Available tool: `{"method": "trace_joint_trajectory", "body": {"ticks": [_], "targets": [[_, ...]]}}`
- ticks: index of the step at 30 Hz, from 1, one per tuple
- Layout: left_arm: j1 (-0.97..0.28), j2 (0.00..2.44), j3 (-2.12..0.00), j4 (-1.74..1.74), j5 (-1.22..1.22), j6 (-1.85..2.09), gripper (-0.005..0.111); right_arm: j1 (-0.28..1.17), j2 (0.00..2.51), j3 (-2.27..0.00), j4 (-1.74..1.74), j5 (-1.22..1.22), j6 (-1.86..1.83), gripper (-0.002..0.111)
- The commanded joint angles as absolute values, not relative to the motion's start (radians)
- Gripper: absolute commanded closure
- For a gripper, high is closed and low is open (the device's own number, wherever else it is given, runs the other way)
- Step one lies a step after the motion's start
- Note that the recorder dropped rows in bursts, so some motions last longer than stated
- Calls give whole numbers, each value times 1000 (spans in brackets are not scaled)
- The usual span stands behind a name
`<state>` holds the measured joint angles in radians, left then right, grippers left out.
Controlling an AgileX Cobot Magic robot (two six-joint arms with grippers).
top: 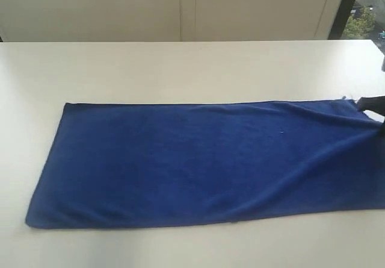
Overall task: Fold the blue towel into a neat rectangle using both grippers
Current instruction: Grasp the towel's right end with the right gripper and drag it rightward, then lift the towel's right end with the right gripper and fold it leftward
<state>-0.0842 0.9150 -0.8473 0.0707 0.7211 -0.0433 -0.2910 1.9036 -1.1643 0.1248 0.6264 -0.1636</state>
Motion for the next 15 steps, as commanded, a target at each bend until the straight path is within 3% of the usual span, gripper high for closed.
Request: {"method": "trace_joint_trajectory", "body": {"ticks": [1, 7, 15], "targets": [[-82, 907, -844, 67, 726, -49, 107, -396, 1901, -1197, 112, 590, -152, 108], [-82, 907, -844, 67, 726, -49, 107, -491, 1901, -1229, 112, 570, -152, 108], [-82, 907, -844, 67, 726, -49, 107, -428, 1798, -1247, 170, 592, -153, 108]]}}
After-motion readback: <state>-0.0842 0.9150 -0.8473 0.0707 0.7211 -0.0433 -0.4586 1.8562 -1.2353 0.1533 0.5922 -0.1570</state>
